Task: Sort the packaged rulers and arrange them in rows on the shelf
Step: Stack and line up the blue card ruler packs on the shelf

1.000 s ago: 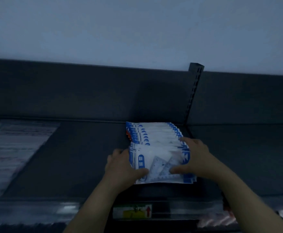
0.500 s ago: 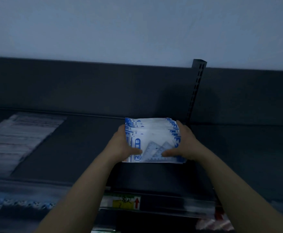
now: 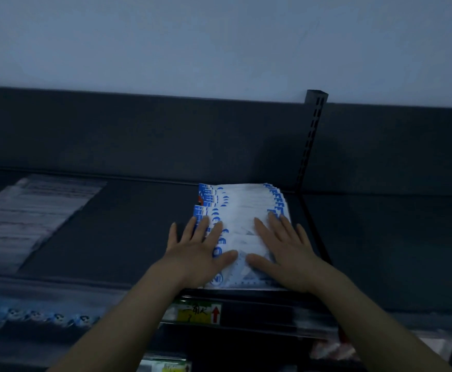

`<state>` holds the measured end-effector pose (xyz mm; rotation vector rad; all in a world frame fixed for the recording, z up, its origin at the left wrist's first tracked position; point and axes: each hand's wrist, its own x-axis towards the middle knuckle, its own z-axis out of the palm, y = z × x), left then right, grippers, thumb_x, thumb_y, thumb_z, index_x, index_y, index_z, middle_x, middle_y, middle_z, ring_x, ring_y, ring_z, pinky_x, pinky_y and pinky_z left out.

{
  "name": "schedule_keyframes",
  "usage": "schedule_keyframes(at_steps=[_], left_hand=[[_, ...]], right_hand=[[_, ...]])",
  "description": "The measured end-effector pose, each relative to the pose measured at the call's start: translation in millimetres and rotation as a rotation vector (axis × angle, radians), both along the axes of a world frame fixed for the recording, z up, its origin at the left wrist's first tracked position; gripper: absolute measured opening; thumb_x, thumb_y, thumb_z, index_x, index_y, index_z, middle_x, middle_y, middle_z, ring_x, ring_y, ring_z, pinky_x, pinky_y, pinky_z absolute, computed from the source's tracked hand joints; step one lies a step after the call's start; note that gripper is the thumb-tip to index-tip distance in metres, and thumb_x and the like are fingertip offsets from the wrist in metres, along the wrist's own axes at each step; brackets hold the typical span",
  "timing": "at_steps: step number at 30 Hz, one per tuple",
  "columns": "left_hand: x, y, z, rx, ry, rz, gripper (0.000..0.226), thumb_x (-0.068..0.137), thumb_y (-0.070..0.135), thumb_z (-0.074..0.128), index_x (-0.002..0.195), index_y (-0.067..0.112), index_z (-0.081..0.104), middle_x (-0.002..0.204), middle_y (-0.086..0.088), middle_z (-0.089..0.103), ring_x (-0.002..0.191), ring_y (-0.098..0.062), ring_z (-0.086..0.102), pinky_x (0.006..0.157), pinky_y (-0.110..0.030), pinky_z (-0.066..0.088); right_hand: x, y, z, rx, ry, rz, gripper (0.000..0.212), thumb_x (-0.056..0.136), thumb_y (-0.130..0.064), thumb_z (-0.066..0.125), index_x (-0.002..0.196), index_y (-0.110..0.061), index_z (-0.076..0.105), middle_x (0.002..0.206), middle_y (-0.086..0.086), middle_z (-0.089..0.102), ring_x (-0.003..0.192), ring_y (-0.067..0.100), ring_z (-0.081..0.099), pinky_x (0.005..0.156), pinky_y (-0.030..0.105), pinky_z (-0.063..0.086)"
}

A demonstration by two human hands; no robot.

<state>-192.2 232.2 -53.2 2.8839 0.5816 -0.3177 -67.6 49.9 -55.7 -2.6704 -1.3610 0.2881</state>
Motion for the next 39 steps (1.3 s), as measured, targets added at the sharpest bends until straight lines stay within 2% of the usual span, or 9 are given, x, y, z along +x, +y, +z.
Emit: schedule_keyframes(at_steps=[6, 10, 15, 24, 27, 29, 31, 33, 39], left_hand=[[-17, -1, 11, -0.068, -0.012, 0.062, 0.09, 0.083, 0.08, 0.024, 0.151, 0.035, -0.014, 0.159, 0.006, -0.022, 0.145, -0.018, -0.024, 0.117, -0.049, -0.013], [-2, 13, 30, -0.221, -0.332, 0.194, 0.087, 0.09, 0.065, 0.04, 0.154, 0.016, 0.005, 0.16, -0.007, 0.01, 0.147, -0.024, 0.015, 0.118, -0.039, 0.017], [41, 22, 38, -0.56, -0.497, 0.306, 0.056, 0.098, 0.04, 0.048, 0.142, 0.011, 0.031, 0.139, -0.006, 0.045, 0.085, -0.007, 0.055, 0.066, -0.019, 0.043], [101, 56, 26, -0.63, -0.451, 0.241, 0.065, 0.099, 0.03, 0.047, 0.154, 0.018, 0.013, 0.151, -0.005, 0.037, 0.128, -0.019, 0.043, 0.096, -0.021, 0.031], [108, 64, 20, -0.645, -0.483, 0.219, 0.063, 0.099, 0.028, 0.048, 0.153, 0.02, 0.016, 0.146, -0.005, 0.043, 0.123, -0.017, 0.047, 0.092, -0.018, 0.031], [109, 67, 18, -0.681, -0.519, 0.217, 0.057, 0.099, 0.026, 0.048, 0.151, 0.02, 0.024, 0.129, -0.008, 0.057, 0.104, -0.017, 0.058, 0.084, -0.021, 0.04], [108, 70, 17, -0.662, -0.541, 0.189, 0.051, 0.1, 0.023, 0.045, 0.148, 0.015, 0.029, 0.133, -0.011, 0.053, 0.099, -0.012, 0.056, 0.086, -0.022, 0.042], [111, 75, 17, -0.423, -0.486, 0.154, 0.056, 0.101, 0.031, 0.04, 0.151, 0.013, 0.021, 0.157, -0.007, 0.023, 0.136, -0.018, 0.034, 0.113, -0.031, 0.023], [113, 48, 6, -0.007, -0.147, -0.098, 0.061, 0.099, 0.048, 0.017, 0.153, 0.027, -0.001, 0.162, 0.007, -0.006, 0.148, -0.014, -0.008, 0.117, -0.053, -0.007]], right_hand=[[-11, -15, 6, -0.005, 0.123, -0.023, 0.09, 0.078, -0.081, 0.024, 0.146, -0.042, -0.019, 0.147, -0.014, -0.035, 0.138, 0.011, -0.034, 0.117, 0.04, -0.015], [16, -11, 19, 0.43, 0.254, -0.214, 0.067, 0.096, -0.052, 0.035, 0.152, -0.027, 0.008, 0.159, -0.001, 0.006, 0.144, 0.01, 0.007, 0.112, 0.02, 0.007], [51, 2, 17, 0.71, 0.56, -0.488, 0.065, 0.097, -0.046, 0.041, 0.152, -0.019, 0.018, 0.158, -0.002, 0.02, 0.142, 0.015, 0.024, 0.107, 0.025, 0.021], [77, 49, 13, 0.914, 0.729, -0.571, 0.052, 0.1, -0.031, 0.041, 0.149, -0.018, 0.026, 0.137, -0.006, 0.046, 0.122, 0.015, 0.046, 0.098, 0.021, 0.03], [67, 47, 17, 0.895, 0.824, -0.561, 0.015, 0.1, -0.023, 0.046, 0.111, -0.033, 0.05, 0.085, -0.014, 0.05, 0.073, -0.001, 0.054, 0.069, 0.014, 0.044], [69, 41, 20, 0.886, 0.863, -0.544, 0.022, 0.098, -0.02, 0.046, 0.077, -0.027, 0.049, 0.077, -0.009, 0.052, 0.062, -0.001, 0.053, 0.056, 0.015, 0.042], [74, 34, 22, 0.836, 0.773, -0.562, 0.018, 0.099, -0.025, 0.043, 0.102, -0.021, 0.059, 0.109, -0.008, 0.056, 0.096, 0.006, 0.056, 0.082, 0.018, 0.042], [80, 33, 26, 0.762, 0.631, -0.527, 0.05, 0.102, -0.031, 0.036, 0.148, -0.014, 0.027, 0.149, -0.005, 0.029, 0.137, 0.013, 0.029, 0.109, 0.021, 0.018], [73, 69, 20, 0.171, 0.124, -0.192, 0.059, 0.103, -0.035, 0.022, 0.151, -0.006, 0.001, 0.16, 0.008, -0.001, 0.147, 0.02, -0.001, 0.117, 0.028, -0.002]])
